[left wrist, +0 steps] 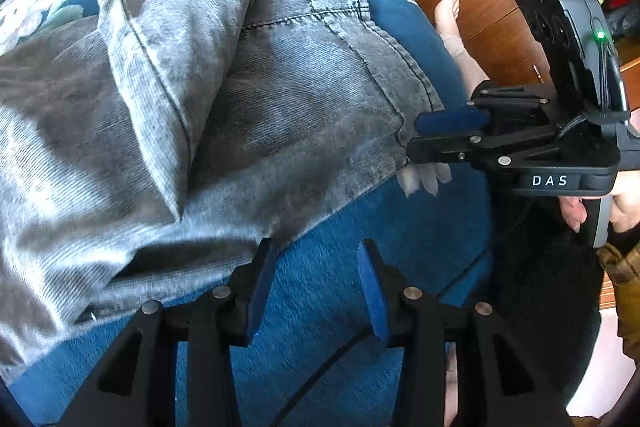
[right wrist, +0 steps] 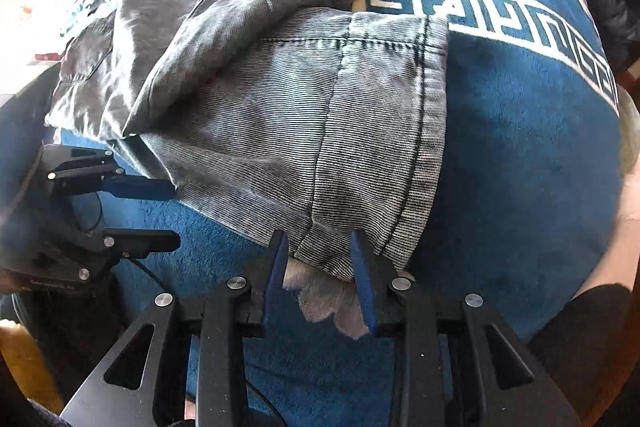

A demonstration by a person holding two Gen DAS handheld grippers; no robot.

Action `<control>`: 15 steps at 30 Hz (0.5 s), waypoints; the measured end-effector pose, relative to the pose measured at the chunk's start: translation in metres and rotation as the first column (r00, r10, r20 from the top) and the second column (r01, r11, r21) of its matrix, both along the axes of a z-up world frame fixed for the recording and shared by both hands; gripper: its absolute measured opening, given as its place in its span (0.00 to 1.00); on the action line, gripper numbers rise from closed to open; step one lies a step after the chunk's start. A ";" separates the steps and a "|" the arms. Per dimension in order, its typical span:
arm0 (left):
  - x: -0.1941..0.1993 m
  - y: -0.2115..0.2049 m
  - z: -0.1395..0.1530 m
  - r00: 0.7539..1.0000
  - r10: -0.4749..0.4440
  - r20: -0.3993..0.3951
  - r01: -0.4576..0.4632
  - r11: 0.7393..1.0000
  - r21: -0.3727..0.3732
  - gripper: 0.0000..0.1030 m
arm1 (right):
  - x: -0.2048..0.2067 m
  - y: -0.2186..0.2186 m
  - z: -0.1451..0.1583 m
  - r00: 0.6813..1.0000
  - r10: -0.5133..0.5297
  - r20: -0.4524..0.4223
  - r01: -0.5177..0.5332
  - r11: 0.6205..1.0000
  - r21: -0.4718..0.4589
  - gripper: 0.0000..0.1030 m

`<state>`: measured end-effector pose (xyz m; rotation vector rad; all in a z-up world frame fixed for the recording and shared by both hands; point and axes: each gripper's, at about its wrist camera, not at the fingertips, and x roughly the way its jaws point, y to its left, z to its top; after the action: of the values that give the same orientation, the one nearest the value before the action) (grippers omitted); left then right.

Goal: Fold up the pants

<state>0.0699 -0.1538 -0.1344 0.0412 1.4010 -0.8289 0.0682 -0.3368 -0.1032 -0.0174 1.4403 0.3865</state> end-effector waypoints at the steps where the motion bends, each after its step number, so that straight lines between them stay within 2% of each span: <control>1: 0.001 0.003 0.003 1.000 0.008 -0.016 -0.009 1.000 -0.014 0.42 | 0.000 0.000 0.007 1.000 0.004 0.013 -0.004 1.000 0.003 0.31; 6: 0.022 0.029 0.042 0.993 0.116 0.037 -0.112 0.989 -0.101 0.44 | 0.016 -0.007 0.047 0.995 -0.014 0.100 0.009 0.999 0.054 0.32; 9: 0.050 0.045 0.058 0.971 0.228 0.068 -0.217 0.967 -0.132 0.49 | 0.045 -0.012 0.061 0.988 -0.043 0.147 0.033 0.997 0.073 0.33; 11: 0.069 0.051 0.059 0.954 0.291 0.079 -0.281 0.952 -0.119 0.60 | 0.066 -0.015 0.060 0.984 -0.055 0.167 0.044 0.996 0.072 0.36; 15: 0.102 0.057 0.043 0.929 0.365 0.055 -0.360 0.929 -0.090 0.60 | 0.115 -0.018 0.043 0.981 -0.112 0.160 0.093 0.988 0.121 0.37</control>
<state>0.1716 -0.0967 -0.0915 -0.2418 1.2573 -0.5658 0.1832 -0.3551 -0.0606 0.1137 1.2475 0.3722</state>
